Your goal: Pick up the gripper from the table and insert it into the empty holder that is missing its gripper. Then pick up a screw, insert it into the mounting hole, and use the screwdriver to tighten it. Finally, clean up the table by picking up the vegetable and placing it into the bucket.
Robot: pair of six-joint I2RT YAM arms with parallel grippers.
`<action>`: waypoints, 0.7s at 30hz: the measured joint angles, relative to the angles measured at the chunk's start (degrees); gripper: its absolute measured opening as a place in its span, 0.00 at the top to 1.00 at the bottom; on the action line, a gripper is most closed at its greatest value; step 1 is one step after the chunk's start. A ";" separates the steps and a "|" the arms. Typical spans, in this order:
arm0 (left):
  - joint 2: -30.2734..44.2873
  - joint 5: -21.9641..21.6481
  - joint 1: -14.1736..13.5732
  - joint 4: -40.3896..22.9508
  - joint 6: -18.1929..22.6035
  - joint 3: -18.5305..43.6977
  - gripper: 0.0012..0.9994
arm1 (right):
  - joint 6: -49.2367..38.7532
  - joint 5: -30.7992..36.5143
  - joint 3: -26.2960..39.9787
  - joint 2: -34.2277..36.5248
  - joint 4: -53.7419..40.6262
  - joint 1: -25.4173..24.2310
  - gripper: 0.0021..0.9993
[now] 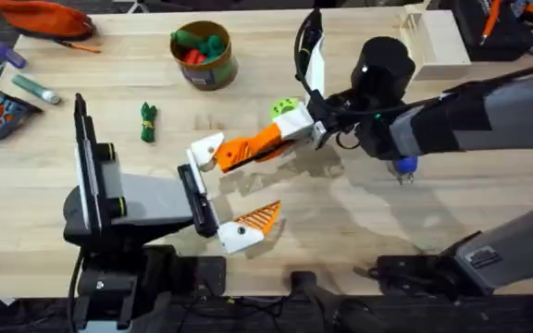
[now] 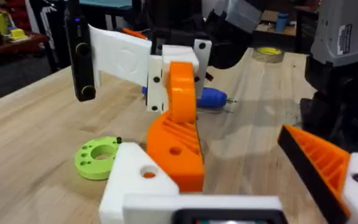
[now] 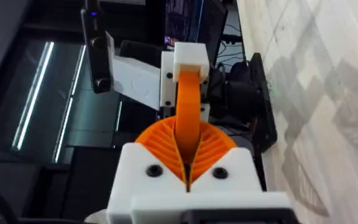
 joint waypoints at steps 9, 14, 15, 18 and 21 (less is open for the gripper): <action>0.00 -0.02 0.00 -0.02 -0.23 0.00 0.01 | -0.44 1.06 0.31 1.27 0.11 0.80 0.99; 0.00 -0.02 0.00 0.00 -0.07 0.00 0.01 | -3.03 1.26 1.49 1.27 -0.02 0.80 0.99; 0.00 -0.02 0.00 0.02 0.02 0.00 0.01 | -3.33 1.33 1.85 1.28 -0.11 0.79 0.99; 0.00 -0.07 0.00 0.02 0.18 0.00 0.01 | -3.66 1.53 2.55 1.88 -0.31 0.80 0.99; 0.00 -0.11 0.00 0.00 0.00 0.00 0.01 | -3.64 1.65 3.03 2.84 -0.84 0.94 0.99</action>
